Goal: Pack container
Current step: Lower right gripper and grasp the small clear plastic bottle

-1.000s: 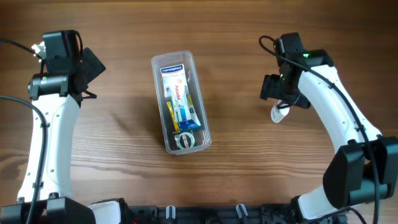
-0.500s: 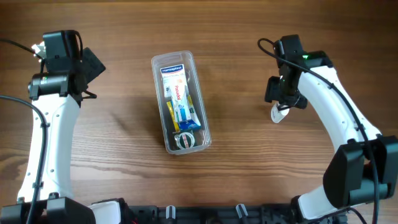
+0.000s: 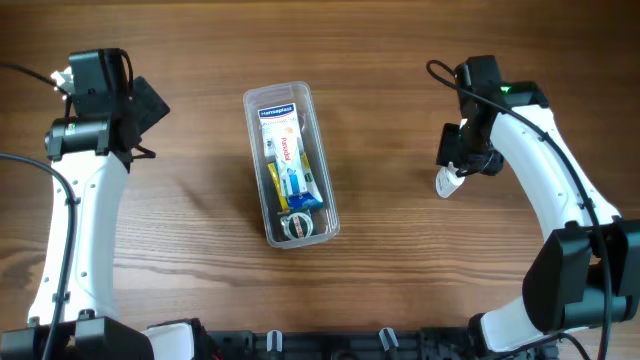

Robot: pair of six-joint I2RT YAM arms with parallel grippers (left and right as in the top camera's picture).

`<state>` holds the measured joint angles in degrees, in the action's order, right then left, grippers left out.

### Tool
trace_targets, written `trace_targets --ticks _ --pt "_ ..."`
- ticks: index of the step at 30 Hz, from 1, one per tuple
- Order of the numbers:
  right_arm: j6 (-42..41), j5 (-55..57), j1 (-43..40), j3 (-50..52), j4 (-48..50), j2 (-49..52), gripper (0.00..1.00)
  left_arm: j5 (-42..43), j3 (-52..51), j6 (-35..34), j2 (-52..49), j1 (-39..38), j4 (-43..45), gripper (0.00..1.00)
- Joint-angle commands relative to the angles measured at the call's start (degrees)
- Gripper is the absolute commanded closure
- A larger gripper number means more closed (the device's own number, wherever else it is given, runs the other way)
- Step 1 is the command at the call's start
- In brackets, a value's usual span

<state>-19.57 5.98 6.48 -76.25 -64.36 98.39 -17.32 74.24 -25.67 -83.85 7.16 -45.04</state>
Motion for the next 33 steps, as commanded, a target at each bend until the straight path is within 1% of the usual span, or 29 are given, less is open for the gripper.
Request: trace_targets --ticks 1,3,4,6,7,13,16,19,21,22,29,33 --pt "1.4 -1.5 -0.1 1.2 0.5 -0.3 0.46 -0.5 0.9 -0.1 0.5 0.3 0.0 0.0" --pt "1.6 -1.5 -0.1 1.3 0.6 -0.3 0.47 -0.5 0.9 -0.1 0.5 0.3 0.0 0.0" --pt "1.6 -1.5 -0.1 1.3 0.7 -0.3 0.49 -0.5 0.9 -0.1 0.5 0.3 0.0 0.0" --pt "1.6 -1.5 -0.1 1.3 0.8 -0.3 0.58 -0.5 0.9 -0.1 0.5 0.3 0.0 0.0" --pt "1.6 -1.5 -0.1 1.3 0.7 -0.3 0.62 -0.5 0.9 -0.1 0.5 0.3 0.0 0.0" --pt "1.6 -1.3 -0.1 1.3 0.7 -0.3 0.71 -0.5 0.9 -0.1 0.5 0.3 0.0 0.0" --pt "1.6 -1.2 -0.1 1.3 0.7 -0.3 0.8 -0.5 0.9 -0.1 0.5 0.3 0.0 0.0" --pt "1.6 -1.1 -0.1 1.3 0.7 -0.3 0.84 -0.5 0.9 -0.1 0.5 0.3 0.0 0.0" --pt "1.6 -1.1 -0.1 1.3 0.7 -0.4 0.94 -0.5 0.9 -0.1 0.5 0.3 0.0 0.0" --pt "1.6 -1.1 -0.1 1.2 0.7 -0.4 0.96 -0.5 0.9 -0.1 0.5 0.3 0.0 0.0" --pt "1.6 -1.2 -0.1 -1.9 -0.2 -0.6 0.96 -0.5 0.9 -0.1 0.5 0.3 0.0 0.0" --pt "1.6 -1.2 -0.1 -6.6 -2.7 -1.4 0.96 -0.5 0.9 -0.1 0.5 0.3 0.0 0.0"
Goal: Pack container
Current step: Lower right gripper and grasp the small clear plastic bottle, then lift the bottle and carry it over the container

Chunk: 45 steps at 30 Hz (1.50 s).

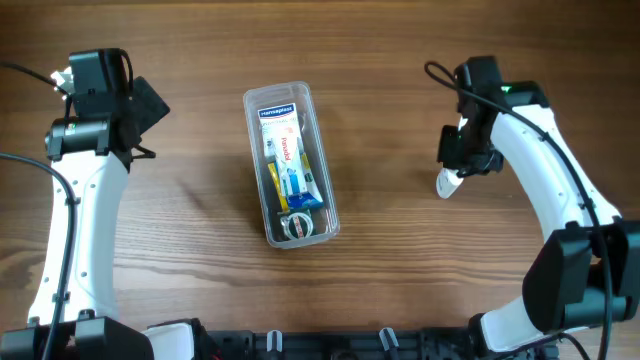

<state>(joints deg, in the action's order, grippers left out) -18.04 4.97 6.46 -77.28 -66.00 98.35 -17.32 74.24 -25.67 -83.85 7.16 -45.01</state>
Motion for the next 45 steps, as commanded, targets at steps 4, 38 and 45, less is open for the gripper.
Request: trace_targets --ticks 4,38,45 --pt "0.1 -0.6 0.1 -11.3 -4.4 -1.5 0.96 -0.5 0.9 -0.1 0.5 0.3 0.0 0.0" --pt "1.4 -7.3 30.0 -28.2 -5.4 -1.4 0.96 -0.5 0.9 -0.1 0.5 0.3 -0.1 0.0" --pt "0.8 -4.4 33.4 -28.2 -2.0 0.4 0.96 -0.5 0.9 -0.1 0.5 0.3 -0.1 0.0"
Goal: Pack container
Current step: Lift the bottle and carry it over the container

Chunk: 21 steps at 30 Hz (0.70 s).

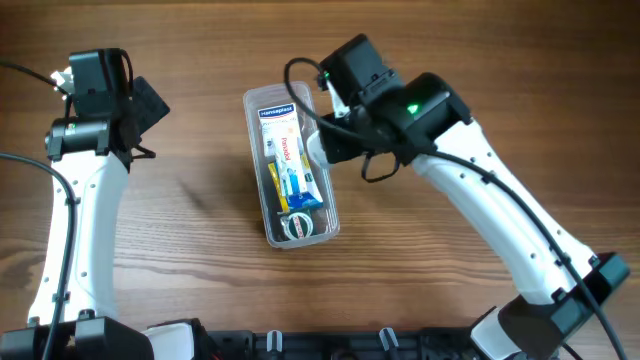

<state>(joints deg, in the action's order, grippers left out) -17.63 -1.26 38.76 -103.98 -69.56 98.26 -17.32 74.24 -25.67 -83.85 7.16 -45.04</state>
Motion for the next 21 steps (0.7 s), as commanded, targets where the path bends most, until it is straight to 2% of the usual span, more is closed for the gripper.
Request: trace_targets --ticks 1,12,21 --pt "0.0 1.9 1.4 -1.5 2.1 0.9 0.96 -0.5 0.9 -0.1 0.5 0.3 0.0 0.0" --pt "-2.7 5.6 2.9 -1.5 4.5 9.0 0.96 -0.5 0.9 -0.1 0.5 0.3 0.0 0.0" --pt "-5.3 9.1 2.9 -1.5 4.6 11.5 0.95 -0.5 0.9 -0.1 0.5 0.3 0.0 0.0"
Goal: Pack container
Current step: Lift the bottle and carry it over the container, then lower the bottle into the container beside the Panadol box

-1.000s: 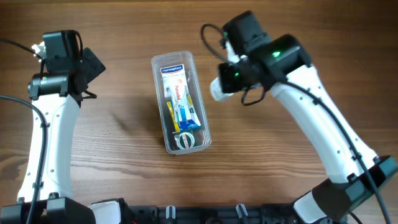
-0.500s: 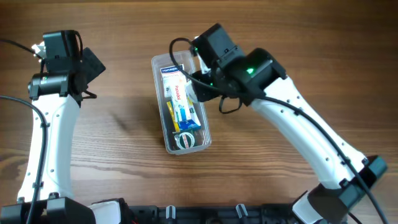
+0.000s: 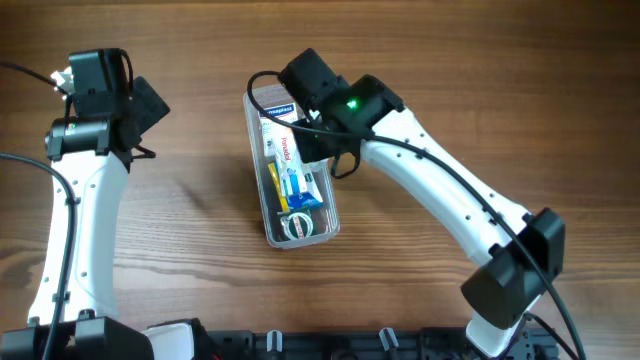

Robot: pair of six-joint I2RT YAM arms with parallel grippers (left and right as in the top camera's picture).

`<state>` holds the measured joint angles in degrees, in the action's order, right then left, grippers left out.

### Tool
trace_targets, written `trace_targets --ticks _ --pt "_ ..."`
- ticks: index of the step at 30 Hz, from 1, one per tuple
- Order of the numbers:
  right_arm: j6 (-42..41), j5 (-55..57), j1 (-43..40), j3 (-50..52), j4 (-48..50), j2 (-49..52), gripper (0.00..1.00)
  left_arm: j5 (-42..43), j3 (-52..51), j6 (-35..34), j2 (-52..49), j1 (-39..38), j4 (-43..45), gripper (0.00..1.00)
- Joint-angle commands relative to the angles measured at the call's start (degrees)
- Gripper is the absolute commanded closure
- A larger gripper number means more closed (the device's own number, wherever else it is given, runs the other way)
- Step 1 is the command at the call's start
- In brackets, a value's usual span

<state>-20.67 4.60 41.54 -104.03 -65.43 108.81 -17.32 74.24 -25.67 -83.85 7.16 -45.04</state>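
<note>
A clear plastic container (image 3: 272, 228) lies lengthwise in the middle of the table. It holds a white plaster box, a tube, a yellow and a blue item, and a round item at its near end. My right gripper (image 3: 308, 140) reaches in from the right and hangs over the container's far half. Its wrist hides the fingertips, so whether it holds anything does not show. My left gripper (image 3: 150, 104) stays at the far left, away from the container, with nothing visible in it.
The right arm (image 3: 440, 200) slants across the table from the near right corner to the container. The left arm (image 3: 80, 200) runs along the left side. Bare wood surrounds the container on all sides.
My right gripper has shifted left and a little farther back, from the container's right edge to over its far half. The small white item seen under it then is hidden. The left arm is unchanged.
My right gripper was at the far right, shut on a small white item, and stayed there at the second moment. Then it was at the container's right edge with the white item under it. Now it hangs over the container's far half.
</note>
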Motion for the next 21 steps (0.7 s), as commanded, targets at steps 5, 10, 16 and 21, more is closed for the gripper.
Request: trace_targets --ticks 5,10,16,21 --pt "-4.0 5.4 0.5 -1.4 0.6 2.3 0.96 -0.5 0.9 -0.1 0.5 0.3 0.0 0.0" --pt "-4.9 7.7 1.1 -1.4 0.9 3.7 0.96 -0.5 0.9 -0.1 0.5 0.3 0.0 0.0" --pt "-3.3 8.1 1.3 -1.4 2.3 4.6 0.96 -0.5 0.9 -0.1 0.5 0.3 0.0 0.0" --pt "-3.3 8.8 1.4 -1.4 3.2 6.0 0.96 -0.5 0.9 -0.1 0.5 0.3 0.0 0.0"
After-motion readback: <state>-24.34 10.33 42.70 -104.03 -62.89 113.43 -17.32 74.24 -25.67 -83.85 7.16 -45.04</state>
